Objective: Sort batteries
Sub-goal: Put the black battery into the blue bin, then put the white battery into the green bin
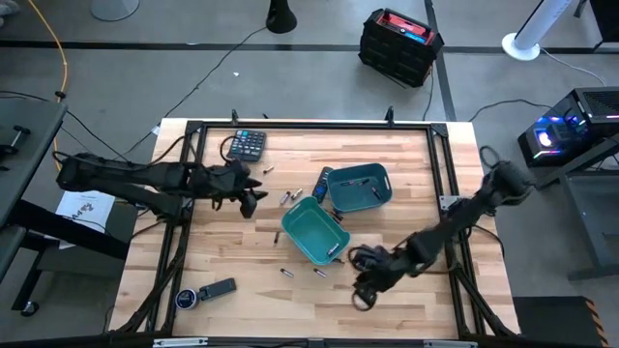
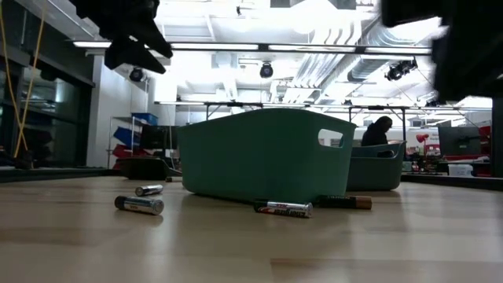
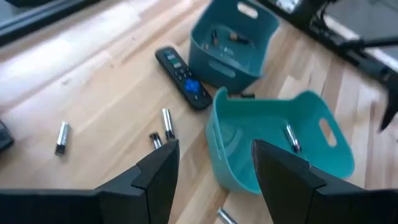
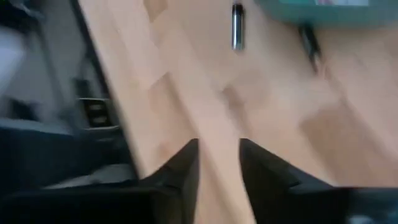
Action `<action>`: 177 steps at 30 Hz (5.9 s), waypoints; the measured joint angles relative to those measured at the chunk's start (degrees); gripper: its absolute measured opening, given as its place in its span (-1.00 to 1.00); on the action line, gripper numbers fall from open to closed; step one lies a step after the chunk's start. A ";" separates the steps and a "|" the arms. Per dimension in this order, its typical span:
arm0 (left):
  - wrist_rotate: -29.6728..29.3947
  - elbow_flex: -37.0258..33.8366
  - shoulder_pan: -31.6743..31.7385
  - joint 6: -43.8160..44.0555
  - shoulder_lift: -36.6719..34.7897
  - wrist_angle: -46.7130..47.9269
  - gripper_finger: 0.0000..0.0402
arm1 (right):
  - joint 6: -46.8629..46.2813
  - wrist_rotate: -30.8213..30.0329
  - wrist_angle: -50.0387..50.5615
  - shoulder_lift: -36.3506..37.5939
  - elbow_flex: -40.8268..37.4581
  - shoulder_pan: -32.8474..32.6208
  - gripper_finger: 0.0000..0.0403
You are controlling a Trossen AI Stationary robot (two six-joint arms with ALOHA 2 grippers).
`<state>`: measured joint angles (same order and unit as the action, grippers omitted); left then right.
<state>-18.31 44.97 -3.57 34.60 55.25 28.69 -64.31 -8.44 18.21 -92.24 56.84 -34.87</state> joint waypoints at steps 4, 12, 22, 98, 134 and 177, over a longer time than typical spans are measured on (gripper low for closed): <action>0.08 -0.01 0.61 -0.65 -1.19 0.12 -0.04 | 12.85 -3.23 4.99 -8.01 4.23 2.08 -0.14; 1.70 -0.02 0.55 -0.72 -1.26 2.02 -0.04 | 20.39 -8.97 6.73 -16.61 6.79 6.25 -0.01; 1.76 -0.02 0.54 -0.73 -1.28 3.19 -0.04 | 22.08 -5.91 4.30 -18.66 7.17 9.38 -0.51; 7.29 -1.36 -12.53 30.58 39.77 1.77 -0.52 | 27.08 -13.93 24.40 18.96 3.36 35.65 -0.06; 6.87 4.96 -4.62 -9.01 27.92 -20.41 -0.70 | 25.47 -12.51 23.92 18.96 3.41 36.02 -0.06; 15.32 19.26 31.84 -28.51 53.24 14.55 -0.42 | 17.82 -12.36 22.63 18.96 3.41 36.02 -0.06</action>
<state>-3.00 64.23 28.27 6.09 108.49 43.23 -46.49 -20.80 40.84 -73.28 60.25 1.15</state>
